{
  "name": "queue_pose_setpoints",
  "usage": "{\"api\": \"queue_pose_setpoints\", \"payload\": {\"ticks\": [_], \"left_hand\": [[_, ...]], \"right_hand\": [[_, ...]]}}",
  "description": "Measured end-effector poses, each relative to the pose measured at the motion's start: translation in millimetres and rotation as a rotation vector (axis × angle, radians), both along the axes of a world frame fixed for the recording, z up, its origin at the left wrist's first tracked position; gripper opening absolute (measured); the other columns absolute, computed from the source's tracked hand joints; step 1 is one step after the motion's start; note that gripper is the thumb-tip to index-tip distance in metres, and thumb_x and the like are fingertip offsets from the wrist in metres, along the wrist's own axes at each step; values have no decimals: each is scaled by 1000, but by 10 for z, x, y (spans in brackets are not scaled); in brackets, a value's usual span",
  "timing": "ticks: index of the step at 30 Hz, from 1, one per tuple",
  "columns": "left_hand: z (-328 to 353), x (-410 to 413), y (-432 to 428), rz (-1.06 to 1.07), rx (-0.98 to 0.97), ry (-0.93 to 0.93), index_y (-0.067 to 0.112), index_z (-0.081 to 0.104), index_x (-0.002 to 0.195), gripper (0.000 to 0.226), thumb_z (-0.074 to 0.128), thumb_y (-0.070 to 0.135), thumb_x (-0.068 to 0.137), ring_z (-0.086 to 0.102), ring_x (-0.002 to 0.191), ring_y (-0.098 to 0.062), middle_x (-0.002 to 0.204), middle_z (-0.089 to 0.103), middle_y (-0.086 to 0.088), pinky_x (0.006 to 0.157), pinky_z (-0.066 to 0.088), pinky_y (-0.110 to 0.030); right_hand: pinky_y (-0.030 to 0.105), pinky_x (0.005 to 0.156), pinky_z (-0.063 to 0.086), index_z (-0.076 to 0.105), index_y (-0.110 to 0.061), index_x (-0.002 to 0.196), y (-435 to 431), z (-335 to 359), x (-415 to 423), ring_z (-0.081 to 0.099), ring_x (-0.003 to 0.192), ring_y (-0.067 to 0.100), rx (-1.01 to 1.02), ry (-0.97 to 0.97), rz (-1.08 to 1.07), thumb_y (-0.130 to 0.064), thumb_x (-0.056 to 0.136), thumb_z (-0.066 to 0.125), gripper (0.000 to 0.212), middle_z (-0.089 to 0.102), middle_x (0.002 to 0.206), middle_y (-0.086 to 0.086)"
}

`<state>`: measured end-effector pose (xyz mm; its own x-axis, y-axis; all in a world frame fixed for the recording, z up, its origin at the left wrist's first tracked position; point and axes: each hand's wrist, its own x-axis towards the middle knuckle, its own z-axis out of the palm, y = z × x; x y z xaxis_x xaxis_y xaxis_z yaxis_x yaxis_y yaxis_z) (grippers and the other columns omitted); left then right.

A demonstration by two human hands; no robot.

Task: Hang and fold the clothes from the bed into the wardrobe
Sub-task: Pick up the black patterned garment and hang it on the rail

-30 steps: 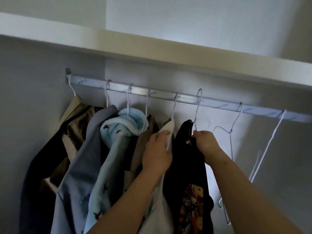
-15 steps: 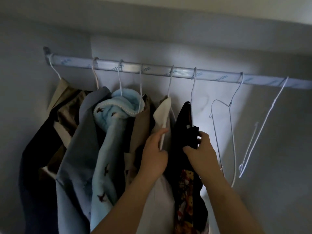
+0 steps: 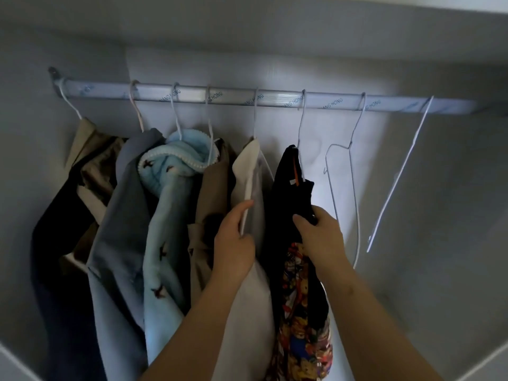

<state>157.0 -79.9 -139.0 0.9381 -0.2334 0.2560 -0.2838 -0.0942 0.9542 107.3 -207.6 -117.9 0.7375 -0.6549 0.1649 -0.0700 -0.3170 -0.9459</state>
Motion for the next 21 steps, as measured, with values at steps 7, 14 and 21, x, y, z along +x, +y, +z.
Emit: {"api": "queue_pose_setpoints", "payload": {"ticks": [7,14,21], "left_hand": [[-205,-515,56,35,34,-34,33,46,126,53,47,-5,89,40,122,-6,129,43,9,109,31,-25],[-636,-1403,133,119,83,211,28,57,102,31,47,1,90,50,104,-10,120,54,3,88,42,-26],[-908,-2492,228,88,161,459,24,62,88,19,51,10,92,58,85,-10,94,62,8,75,49,-20]], "right_hand": [[19,79,40,47,-18,131,115,-419,-558,53,96,10,-46,163,49,-32,91,54,43,60,119,-1],[22,81,43,50,-23,127,188,-792,-1491,56,93,11,38,284,102,-22,90,55,38,60,109,-8],[28,83,46,53,-12,121,369,-1178,-2528,56,93,20,221,404,119,-19,93,52,29,59,104,5]]}}
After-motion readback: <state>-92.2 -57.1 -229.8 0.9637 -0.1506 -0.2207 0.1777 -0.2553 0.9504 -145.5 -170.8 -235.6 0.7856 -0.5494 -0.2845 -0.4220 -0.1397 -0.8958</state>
